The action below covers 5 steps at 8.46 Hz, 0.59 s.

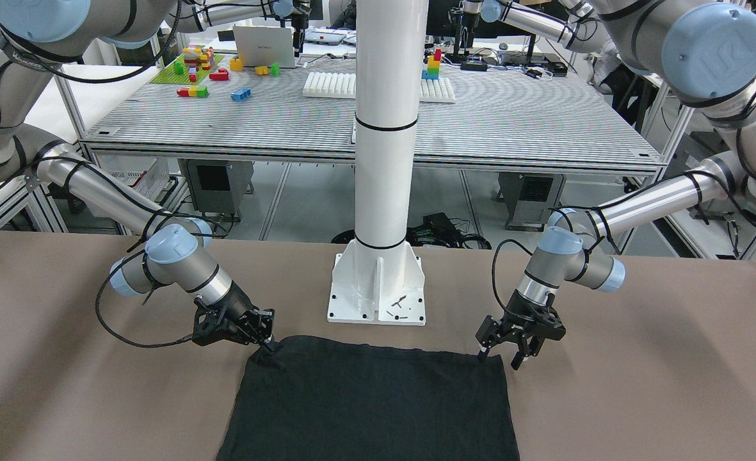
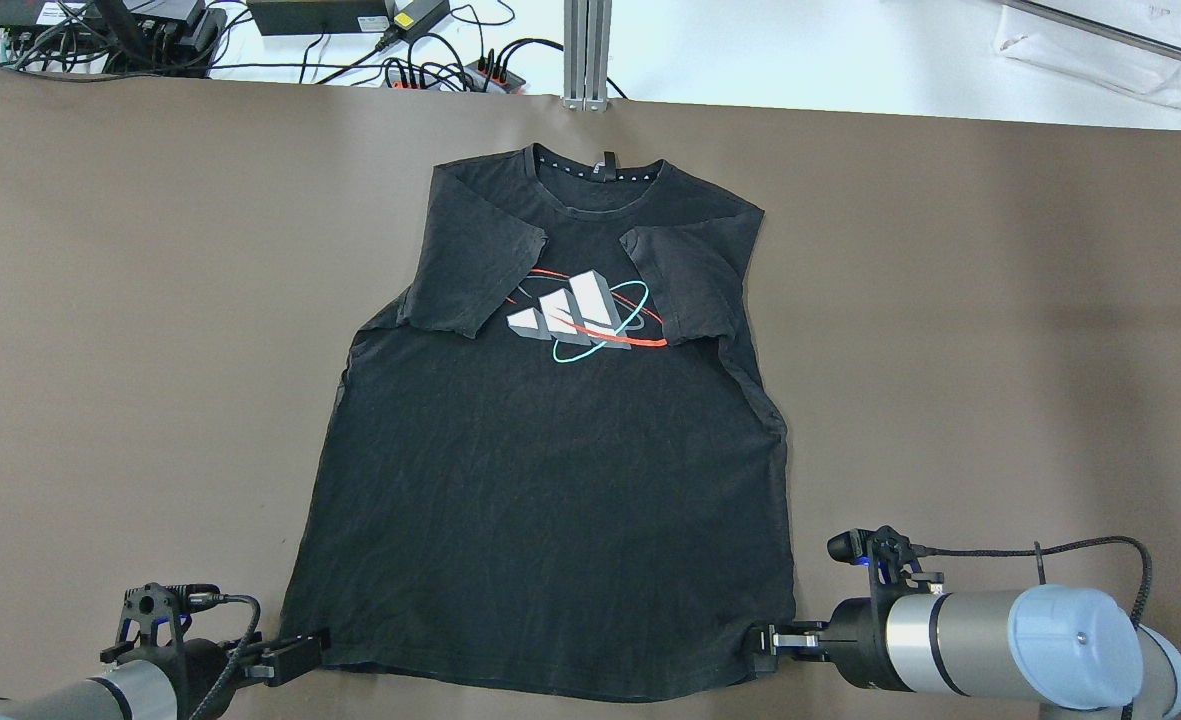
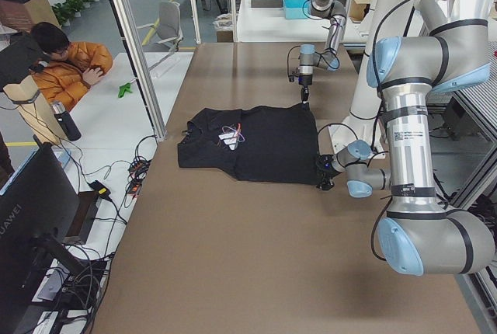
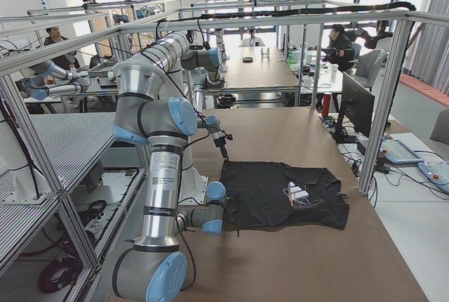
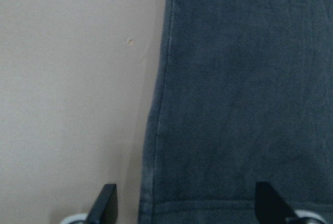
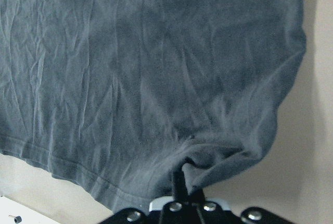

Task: Fold clothes
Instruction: 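Grasp the hem corners nearest the robot with both grippers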

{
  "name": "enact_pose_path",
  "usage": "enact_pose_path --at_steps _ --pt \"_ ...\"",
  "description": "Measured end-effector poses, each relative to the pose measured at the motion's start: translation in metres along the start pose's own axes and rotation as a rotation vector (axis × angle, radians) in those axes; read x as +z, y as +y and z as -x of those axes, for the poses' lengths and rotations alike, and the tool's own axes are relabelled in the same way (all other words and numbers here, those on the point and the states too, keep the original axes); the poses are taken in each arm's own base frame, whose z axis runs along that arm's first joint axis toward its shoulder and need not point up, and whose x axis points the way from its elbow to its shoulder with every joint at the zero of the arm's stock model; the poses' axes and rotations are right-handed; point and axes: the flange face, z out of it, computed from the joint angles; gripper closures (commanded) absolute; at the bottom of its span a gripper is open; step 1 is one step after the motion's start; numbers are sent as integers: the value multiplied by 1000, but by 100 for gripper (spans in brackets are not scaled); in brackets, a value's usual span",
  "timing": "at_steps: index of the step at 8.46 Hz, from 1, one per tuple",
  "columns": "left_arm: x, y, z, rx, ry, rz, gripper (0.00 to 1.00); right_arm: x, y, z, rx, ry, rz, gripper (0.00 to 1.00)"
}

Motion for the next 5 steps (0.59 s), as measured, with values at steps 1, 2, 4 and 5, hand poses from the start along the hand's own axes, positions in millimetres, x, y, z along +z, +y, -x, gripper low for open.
enact_pose_path --at_steps 1,2,4,5 --pt "0 2 1 3 -1 0 54 0 0 1 0 -2 -1 100" --pt "0 3 3 7 -5 -5 73 0 -1 2 -1 -4 -1 100" --pt "1 4 5 15 -9 -21 100 1 -1 3 -1 -5 -1 100" --pt "1 5 5 16 -8 -24 100 1 -1 3 -1 -5 -1 100"
